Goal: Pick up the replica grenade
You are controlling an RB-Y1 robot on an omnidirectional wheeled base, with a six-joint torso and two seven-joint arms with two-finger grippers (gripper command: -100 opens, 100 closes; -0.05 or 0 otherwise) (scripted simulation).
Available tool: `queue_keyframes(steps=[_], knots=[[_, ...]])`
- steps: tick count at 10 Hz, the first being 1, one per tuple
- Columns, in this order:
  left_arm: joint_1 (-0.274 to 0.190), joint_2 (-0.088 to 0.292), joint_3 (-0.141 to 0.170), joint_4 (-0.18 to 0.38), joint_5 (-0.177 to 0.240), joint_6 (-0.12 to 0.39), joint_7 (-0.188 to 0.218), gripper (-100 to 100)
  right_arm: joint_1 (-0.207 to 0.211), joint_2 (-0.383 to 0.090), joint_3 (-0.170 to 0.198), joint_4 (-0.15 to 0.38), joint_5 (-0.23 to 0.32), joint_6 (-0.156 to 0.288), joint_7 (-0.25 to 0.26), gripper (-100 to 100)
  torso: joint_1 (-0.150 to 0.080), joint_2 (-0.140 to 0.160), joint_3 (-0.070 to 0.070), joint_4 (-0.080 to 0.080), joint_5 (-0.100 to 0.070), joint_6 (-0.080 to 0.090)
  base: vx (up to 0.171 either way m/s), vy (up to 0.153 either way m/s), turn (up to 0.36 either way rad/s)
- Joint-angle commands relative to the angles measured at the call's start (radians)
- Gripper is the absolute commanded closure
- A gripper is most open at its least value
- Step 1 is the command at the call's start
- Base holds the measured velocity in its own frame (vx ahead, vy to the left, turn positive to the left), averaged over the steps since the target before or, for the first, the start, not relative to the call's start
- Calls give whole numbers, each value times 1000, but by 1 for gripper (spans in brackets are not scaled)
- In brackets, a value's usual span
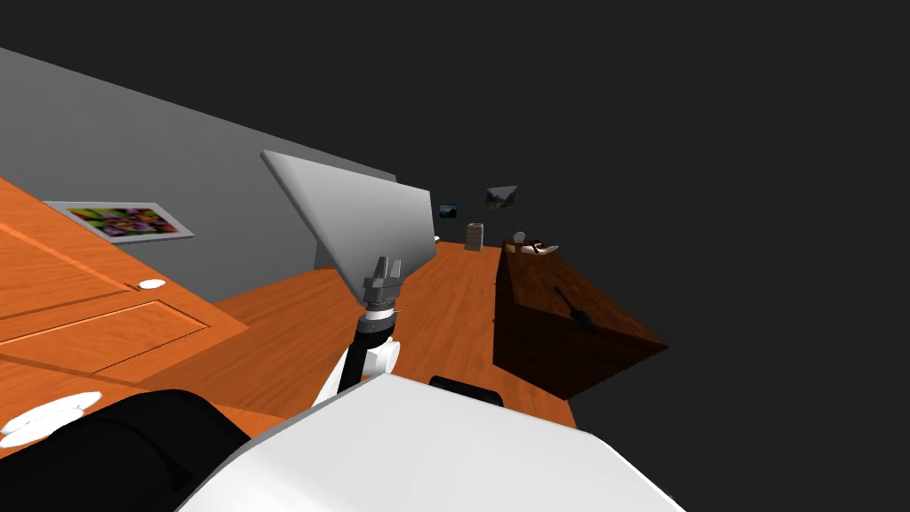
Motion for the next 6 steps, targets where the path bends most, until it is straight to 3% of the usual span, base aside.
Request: queue_keyframes(steps=[1,2,3,4,5,6], knots=[[0,0,0,0,0,0,0,0,2,-50,-23,3,28,-20,37,-100,0,0,0,0,0,0,77,25,70],[0,0,0,0,0,0,0,0,-1,-78,-58,29,71,-53,76,-100,0,0,0,0,0,0,90,29,148],[0,0,0,0,0,0,0,0,-1,-111,-58,29,78,-53,93,-100,-1,-1,-1,0,0,0,82,25,65],[0,0,0,0,0,0,0,0,-7,-139,-93,55,118,-86,129,-100,0,0,0,0,0,1,99,16,159],[0,0,0,0,0,0,0,0,-7,-173,-93,55,127,-86,148,-100,-1,-2,-1,0,0,0,102,10,78],[0,0,0,0,0,0,0,0,-7,-177,-93,55,127,-86,149,-100,-1,-2,-1,0,0,0,49,10,-25]])
